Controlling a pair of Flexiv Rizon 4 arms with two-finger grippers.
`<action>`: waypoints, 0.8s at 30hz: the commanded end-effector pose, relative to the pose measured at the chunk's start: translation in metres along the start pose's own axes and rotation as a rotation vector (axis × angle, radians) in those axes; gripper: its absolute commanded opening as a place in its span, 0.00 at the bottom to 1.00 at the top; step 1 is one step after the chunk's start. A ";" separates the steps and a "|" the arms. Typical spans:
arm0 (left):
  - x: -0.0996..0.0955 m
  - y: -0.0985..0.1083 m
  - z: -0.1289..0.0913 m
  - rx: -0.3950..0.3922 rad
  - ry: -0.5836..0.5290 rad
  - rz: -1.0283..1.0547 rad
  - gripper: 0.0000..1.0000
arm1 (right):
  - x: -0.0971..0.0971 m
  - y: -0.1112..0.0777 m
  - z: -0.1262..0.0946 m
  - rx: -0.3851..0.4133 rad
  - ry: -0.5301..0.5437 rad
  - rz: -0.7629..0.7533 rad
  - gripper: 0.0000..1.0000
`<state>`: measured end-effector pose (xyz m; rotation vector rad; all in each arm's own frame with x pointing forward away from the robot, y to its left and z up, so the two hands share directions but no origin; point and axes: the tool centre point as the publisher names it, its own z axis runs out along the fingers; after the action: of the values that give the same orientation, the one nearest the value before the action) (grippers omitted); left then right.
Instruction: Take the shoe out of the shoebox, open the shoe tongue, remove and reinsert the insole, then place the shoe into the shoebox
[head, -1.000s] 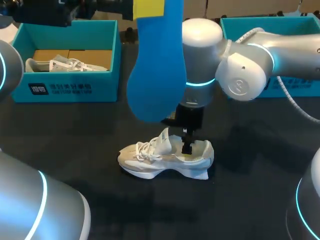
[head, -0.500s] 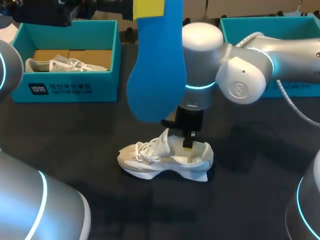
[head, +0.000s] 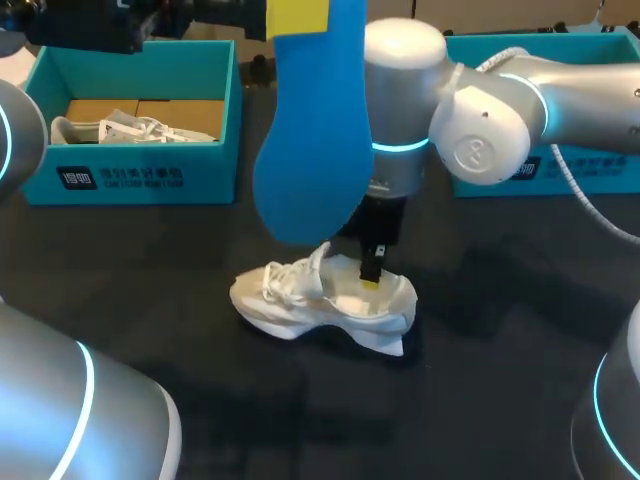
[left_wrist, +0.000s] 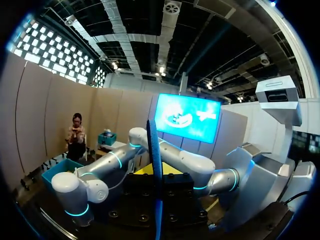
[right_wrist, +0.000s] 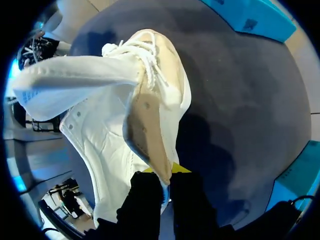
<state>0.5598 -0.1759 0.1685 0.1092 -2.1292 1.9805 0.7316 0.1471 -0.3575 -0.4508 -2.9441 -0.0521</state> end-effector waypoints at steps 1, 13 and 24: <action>-0.001 -0.002 0.002 -0.004 0.000 0.000 0.00 | 0.014 -0.006 -0.022 -0.011 -0.008 0.060 0.00; -0.001 -0.002 0.002 -0.004 0.000 0.000 0.00 | 0.065 0.000 -0.031 -0.212 -0.046 0.496 0.00; -0.001 -0.002 0.002 -0.004 0.000 0.000 0.00 | 0.070 0.004 -0.040 -0.257 -0.050 0.582 0.00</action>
<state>0.5598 -0.1760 0.1685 0.1090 -2.1293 1.9804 0.6754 0.1738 -0.3064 -1.3302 -2.7310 -0.2860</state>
